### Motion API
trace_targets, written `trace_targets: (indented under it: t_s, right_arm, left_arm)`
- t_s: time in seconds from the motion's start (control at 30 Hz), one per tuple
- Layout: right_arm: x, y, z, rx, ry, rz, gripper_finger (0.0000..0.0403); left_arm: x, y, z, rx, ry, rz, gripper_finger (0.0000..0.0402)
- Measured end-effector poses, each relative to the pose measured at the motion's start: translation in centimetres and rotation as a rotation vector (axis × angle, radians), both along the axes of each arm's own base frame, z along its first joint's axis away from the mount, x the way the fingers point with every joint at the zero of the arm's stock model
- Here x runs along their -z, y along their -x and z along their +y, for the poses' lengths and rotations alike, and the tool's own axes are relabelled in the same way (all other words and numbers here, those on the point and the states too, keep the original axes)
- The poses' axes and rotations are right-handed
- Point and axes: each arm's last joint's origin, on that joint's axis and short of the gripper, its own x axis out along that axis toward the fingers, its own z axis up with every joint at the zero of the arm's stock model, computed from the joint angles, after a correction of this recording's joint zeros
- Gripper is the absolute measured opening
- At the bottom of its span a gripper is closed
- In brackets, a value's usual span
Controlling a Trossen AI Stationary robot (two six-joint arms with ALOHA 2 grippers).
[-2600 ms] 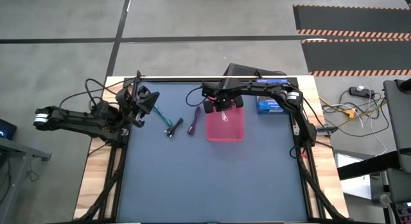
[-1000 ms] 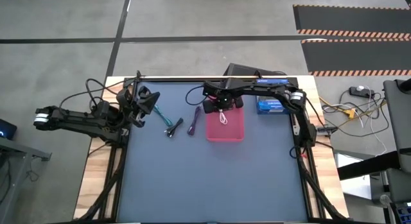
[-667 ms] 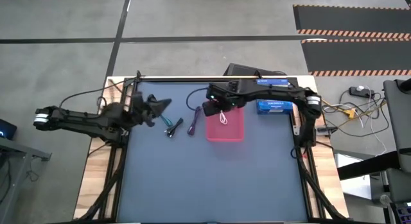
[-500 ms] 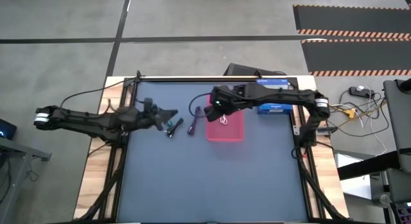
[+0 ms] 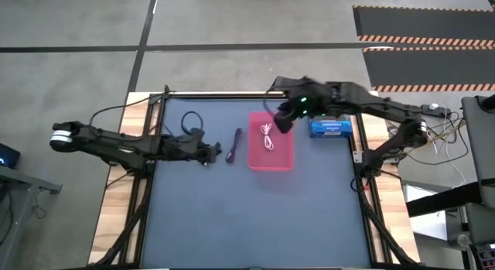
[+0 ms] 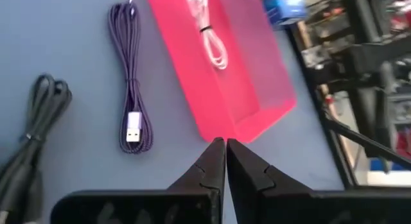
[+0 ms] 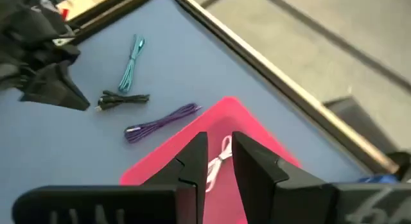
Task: Pick and place USB-C Cables
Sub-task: Put the blue USB cable into the red bin
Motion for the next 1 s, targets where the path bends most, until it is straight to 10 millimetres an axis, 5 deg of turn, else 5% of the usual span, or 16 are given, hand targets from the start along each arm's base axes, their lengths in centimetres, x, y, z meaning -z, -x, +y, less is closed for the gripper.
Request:
trace_targets:
  t_s: [0.4, 0.63, 1.0]
  right_arm:
    - [-3.5, 5.9, 0.4, -0.183, 0.148, -0.063, 0.0043]
    - [-2.4, 6.9, 0.8, -0.209, 0.147, -0.053, 0.0043]
    - [-1.3, 6.8, 0.7, -0.181, 0.111, -0.048, 0.0043]
  left_arm:
    - [-0.8, -6.1, -0.7, -0.024, 0.34, 0.269, 0.0]
    - [-1.5, -4.9, -0.2, -0.137, 0.443, 0.41, 0.0]
    - [-0.9, -2.0, 4.9, -0.388, 0.506, 0.533, 0.0]
